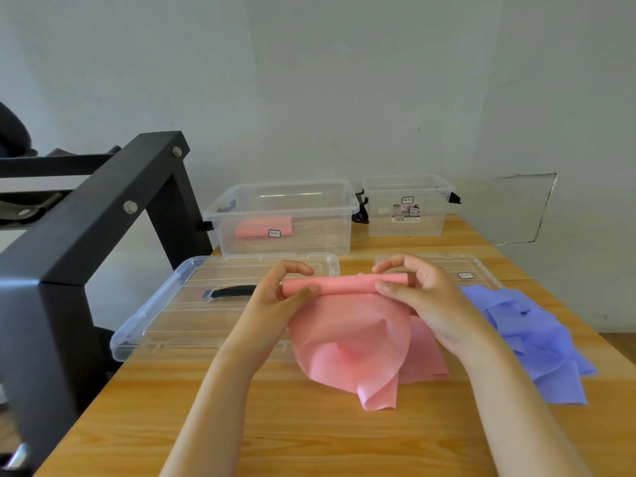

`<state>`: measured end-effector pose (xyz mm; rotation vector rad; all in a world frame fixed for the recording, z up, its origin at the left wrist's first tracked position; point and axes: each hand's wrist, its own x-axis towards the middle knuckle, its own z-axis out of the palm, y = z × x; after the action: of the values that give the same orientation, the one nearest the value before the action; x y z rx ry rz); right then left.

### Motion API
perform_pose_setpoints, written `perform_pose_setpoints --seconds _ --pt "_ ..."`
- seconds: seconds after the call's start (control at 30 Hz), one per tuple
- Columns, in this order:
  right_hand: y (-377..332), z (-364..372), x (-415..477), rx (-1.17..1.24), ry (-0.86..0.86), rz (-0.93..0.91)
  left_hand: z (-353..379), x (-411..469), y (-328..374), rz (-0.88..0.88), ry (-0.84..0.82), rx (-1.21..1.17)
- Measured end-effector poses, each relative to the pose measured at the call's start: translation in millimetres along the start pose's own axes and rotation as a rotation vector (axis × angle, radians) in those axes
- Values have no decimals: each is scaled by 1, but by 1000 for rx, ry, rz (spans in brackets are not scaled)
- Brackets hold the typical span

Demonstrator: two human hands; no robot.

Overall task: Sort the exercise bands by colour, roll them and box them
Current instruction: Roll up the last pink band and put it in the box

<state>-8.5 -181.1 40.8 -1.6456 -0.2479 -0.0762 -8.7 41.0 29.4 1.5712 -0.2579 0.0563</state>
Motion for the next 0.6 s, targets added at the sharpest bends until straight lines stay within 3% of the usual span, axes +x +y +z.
perform_pose_setpoints --seconds 0.6 --pt "7 3 5 92 110 -11 4 3 -3 26 121 -30"
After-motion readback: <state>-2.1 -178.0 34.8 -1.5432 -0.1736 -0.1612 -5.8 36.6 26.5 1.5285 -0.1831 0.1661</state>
